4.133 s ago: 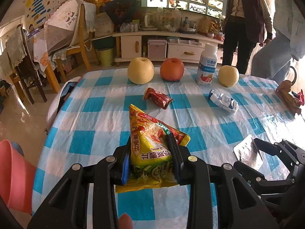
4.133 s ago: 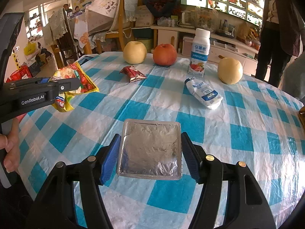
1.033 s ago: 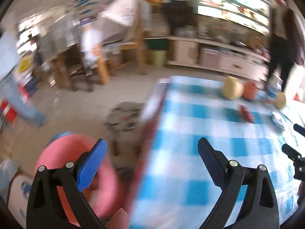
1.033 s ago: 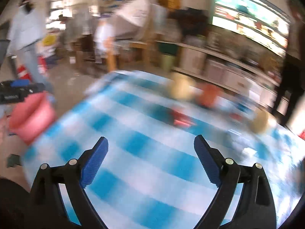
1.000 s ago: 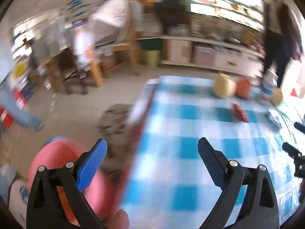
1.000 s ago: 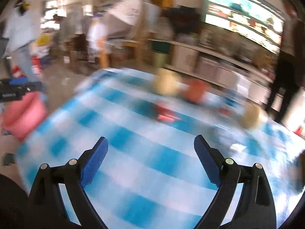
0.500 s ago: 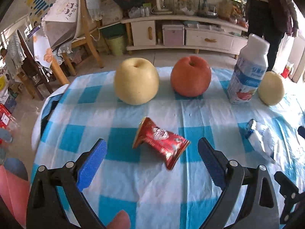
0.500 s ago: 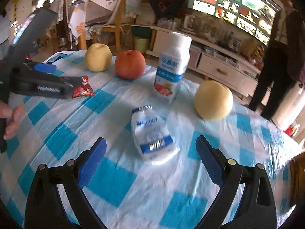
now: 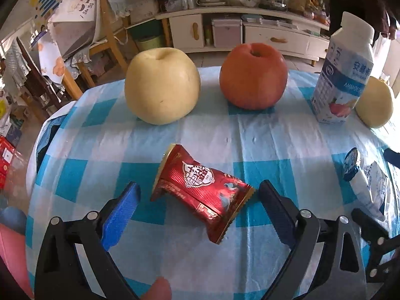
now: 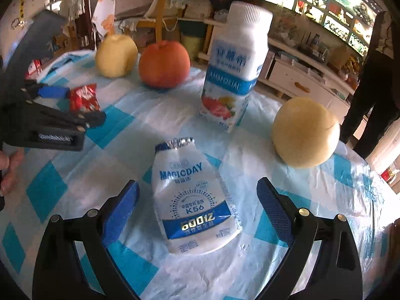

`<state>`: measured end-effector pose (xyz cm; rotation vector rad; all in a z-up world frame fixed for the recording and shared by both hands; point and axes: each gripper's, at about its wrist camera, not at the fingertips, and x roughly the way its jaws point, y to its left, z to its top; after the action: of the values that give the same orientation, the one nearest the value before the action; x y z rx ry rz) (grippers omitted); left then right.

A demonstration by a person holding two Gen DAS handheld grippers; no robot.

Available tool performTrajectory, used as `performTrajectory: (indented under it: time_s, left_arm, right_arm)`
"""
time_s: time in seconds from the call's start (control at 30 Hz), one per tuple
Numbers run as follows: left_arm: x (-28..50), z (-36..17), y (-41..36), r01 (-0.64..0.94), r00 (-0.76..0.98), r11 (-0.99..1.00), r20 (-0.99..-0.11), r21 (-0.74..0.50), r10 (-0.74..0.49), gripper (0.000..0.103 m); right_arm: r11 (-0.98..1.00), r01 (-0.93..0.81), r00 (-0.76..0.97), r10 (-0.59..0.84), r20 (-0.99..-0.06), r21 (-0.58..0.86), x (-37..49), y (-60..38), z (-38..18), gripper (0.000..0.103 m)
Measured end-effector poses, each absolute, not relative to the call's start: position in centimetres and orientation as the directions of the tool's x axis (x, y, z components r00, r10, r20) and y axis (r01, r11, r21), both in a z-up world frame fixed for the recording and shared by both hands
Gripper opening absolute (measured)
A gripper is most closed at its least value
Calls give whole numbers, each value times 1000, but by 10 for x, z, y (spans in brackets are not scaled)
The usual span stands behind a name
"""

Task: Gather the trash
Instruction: 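Grasp the red wrapper with the left gripper while the right gripper grasps the white MAGICDAY pouch, then carry the red wrapper and white pouch with both grippers over the pink bucket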

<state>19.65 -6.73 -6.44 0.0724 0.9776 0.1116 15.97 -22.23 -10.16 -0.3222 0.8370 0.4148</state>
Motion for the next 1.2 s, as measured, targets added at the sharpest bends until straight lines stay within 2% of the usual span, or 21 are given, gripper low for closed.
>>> performTrajectory:
  time_s: [0.1,0.13,0.17,0.2,0.23,0.3,0.37,0.73,1.2]
  left_arm:
    - [197,-63,-66,-50,555,997,-829,55,74,78]
    - [196,-62,-68,-46,554,998,-830,50,67,76]
    - [196,-62,-70,-39,556,998,-829,54,67,70]
    - [195,-61,-73,-29,559,998,-827,57,63,61]
    - [192,-60,-76,-20,565,997,-822,71,69,57]
    - [189,-59,-78,-11,570,997,-819,70,64,52]
    - [185,-59,-77,-10,570,999,-820,46,43,48]
    - [161,-39,-59,3,629,1000,-777,21,15,46]
    - [89,33,18,-73,706,997,-707,-14,42,46]
  right_arm:
    - [873,-479,586,239,-774,-93,162,-222,-103,95]
    - [876,-478,571,250,-782,-69,164,-224,-103,93]
    - [875,-481,558,263,-787,-48,164,-225,-104,91]
    - [872,-488,545,280,-790,-27,165,-226,-103,83]
    - [871,-491,539,291,-791,-14,164,-226,-102,74]
    - [870,-493,537,292,-791,-13,163,-224,-100,62]
    - [871,-491,538,283,-794,-22,162,-222,-99,62]
    - [879,-476,568,291,-770,-20,155,-227,-88,61]
    - [853,-521,624,402,-670,27,96,-193,-14,61]
